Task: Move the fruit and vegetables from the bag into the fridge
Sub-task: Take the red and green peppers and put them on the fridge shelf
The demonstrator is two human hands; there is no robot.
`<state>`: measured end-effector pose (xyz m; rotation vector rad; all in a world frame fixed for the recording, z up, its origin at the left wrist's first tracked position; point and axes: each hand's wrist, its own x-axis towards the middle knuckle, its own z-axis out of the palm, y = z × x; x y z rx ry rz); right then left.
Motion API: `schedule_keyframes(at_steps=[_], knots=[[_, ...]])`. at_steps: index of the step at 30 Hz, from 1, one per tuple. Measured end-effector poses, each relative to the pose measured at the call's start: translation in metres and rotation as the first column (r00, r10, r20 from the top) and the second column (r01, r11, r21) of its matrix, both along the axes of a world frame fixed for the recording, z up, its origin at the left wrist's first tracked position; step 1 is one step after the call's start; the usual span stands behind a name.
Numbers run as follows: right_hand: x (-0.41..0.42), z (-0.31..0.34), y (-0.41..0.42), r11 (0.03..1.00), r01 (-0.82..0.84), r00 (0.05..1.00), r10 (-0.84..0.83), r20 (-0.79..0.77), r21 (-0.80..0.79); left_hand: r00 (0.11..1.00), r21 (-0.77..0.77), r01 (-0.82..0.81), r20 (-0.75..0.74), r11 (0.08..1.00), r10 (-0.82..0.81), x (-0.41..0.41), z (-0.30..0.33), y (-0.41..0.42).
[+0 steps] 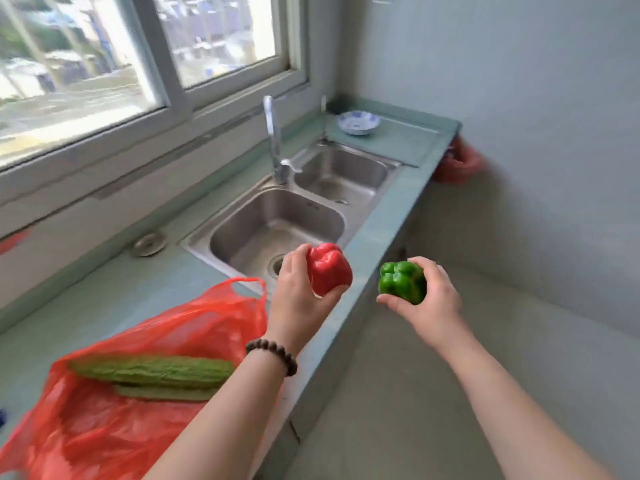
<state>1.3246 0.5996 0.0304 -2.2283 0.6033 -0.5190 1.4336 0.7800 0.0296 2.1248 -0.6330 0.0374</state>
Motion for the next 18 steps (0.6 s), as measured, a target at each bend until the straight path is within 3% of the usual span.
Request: schedule_keyframes(at_steps=[10,18], knots=[[-0.218,-0.007,-0.172,0.884,0.467,0.884,-0.466,0.033,-0.018,0.903,0.027,0.428,0.018,0.903,-0.429,-0.148,0.008,-0.247],[-0.407,-0.006,-0.269,0.671,0.742,0.669,-0.740,0.067,-0.003,0.676,0.017,0.736,0.048,0.677,-0.736,-0.314,0.017,-0.405]])
